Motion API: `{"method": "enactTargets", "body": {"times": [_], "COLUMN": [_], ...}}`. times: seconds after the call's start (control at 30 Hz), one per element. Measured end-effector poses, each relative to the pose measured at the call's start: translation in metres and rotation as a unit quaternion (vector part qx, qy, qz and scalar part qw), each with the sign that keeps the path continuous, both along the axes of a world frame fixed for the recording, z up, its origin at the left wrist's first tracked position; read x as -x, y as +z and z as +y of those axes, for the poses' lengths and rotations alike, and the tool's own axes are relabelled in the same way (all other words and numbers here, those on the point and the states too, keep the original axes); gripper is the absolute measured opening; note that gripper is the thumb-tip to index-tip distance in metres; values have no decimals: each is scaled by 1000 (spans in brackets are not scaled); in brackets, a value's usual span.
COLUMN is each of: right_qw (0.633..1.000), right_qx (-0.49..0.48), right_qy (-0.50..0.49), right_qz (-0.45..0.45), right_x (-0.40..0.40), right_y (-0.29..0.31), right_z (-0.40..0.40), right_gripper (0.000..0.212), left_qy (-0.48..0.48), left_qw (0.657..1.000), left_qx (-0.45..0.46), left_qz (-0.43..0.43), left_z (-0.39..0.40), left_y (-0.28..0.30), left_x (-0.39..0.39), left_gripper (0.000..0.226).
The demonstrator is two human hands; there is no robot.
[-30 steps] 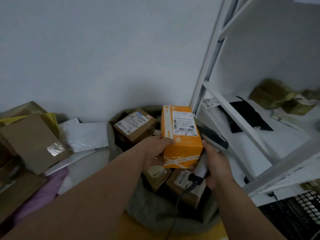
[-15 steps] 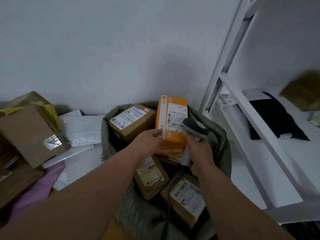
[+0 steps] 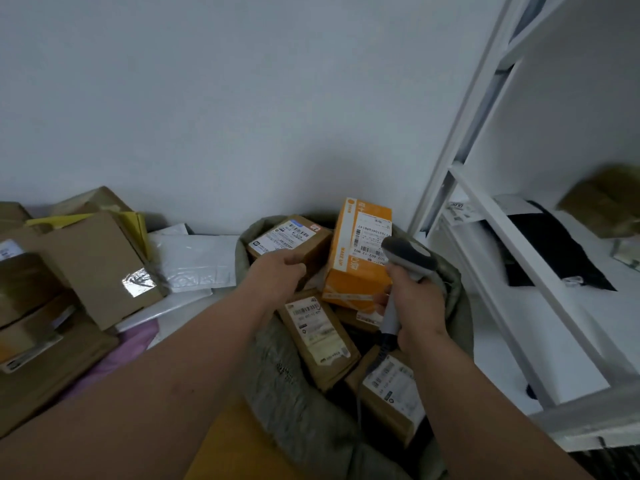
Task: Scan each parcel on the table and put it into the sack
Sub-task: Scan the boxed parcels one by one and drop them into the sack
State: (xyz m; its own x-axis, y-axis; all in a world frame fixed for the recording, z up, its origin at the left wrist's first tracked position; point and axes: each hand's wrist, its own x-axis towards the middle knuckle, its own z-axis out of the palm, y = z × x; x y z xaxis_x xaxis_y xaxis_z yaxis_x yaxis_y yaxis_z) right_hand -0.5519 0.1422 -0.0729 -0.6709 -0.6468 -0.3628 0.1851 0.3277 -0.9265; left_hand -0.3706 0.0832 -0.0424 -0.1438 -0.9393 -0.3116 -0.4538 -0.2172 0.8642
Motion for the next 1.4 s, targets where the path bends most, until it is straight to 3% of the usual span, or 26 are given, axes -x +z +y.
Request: {"method": "enactTargets", "body": {"times": [0.3, 0.5, 0.73, 0.93, 1.13, 1.3, 1.4], "right_qw": [981, 963, 932, 917, 899, 898, 894], "right_qx": [21, -5, -42, -81, -150, -178, -188], "right_qy": [183, 261, 354, 389, 412, 403, 406], "right_qz": [-54, -69, -63, -41, -1, -3, -27], "right_x": [-170, -304, -396, -423, -426, -421, -423], "right_y": [47, 21, -5, -38, -80, -109, -125], "right_z": [21, 36, 44, 28, 34, 53, 65], "right_gripper": [30, 24, 23, 25, 48, 24, 27], "left_qy": [77, 171, 301, 346, 236, 141, 159], "left_qw": [995, 983, 953, 936, 946, 941, 944], "left_qx": [57, 63, 31, -40, -189, -232, -259], "left_qz": [12, -13, -26, -44, -116, -203, -130], "left_z": [33, 71, 106, 128, 144, 155, 160], "left_y": [19, 8, -13, -48, -95, -128, -140], "left_x": [-166, -313, -423, -454, -442, -423, -415], "left_gripper": [36, 15, 14, 17, 9, 28, 36]}}
